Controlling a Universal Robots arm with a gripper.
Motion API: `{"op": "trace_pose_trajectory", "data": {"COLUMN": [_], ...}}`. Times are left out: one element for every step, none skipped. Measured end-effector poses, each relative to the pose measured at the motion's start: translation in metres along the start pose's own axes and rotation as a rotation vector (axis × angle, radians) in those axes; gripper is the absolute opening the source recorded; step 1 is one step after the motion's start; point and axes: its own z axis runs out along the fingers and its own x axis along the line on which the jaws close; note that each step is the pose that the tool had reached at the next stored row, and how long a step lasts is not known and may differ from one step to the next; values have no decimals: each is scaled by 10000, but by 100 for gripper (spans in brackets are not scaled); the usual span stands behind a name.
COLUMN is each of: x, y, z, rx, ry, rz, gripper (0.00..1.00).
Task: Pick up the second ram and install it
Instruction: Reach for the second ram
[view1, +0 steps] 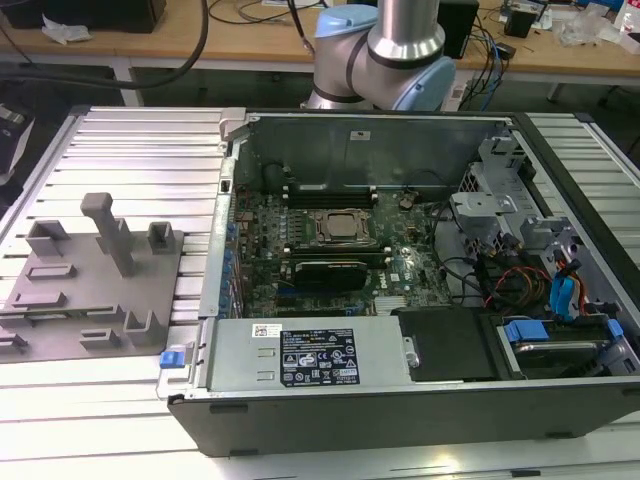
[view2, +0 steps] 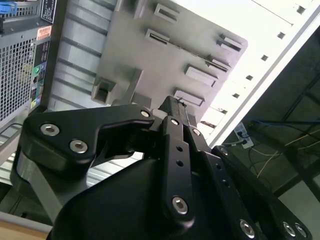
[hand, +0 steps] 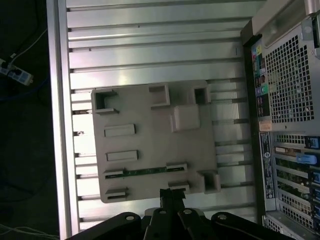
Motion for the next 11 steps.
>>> {"op": "trace_pose_trajectory", "data": {"x": [2,2,3,4,7,9,11,13,16,19,21], "y": [-23,-38,-51,-75,-112,-139,-166,-201,-230,-258,-293], "z": [0,-1,-2,-2,-3,-4,-5,-6,-7,-8,-9], "rx": [0,0,0,0,0,0,0,0,-1,0,0], "ry": [0,0,1,-1,0,0,0,0,0,0,0], "rz": [0,0,0,1,0,0,0,0,0,0,0], "gripper": [11,11,11,11,11,11,11,11,11,11,11]}}
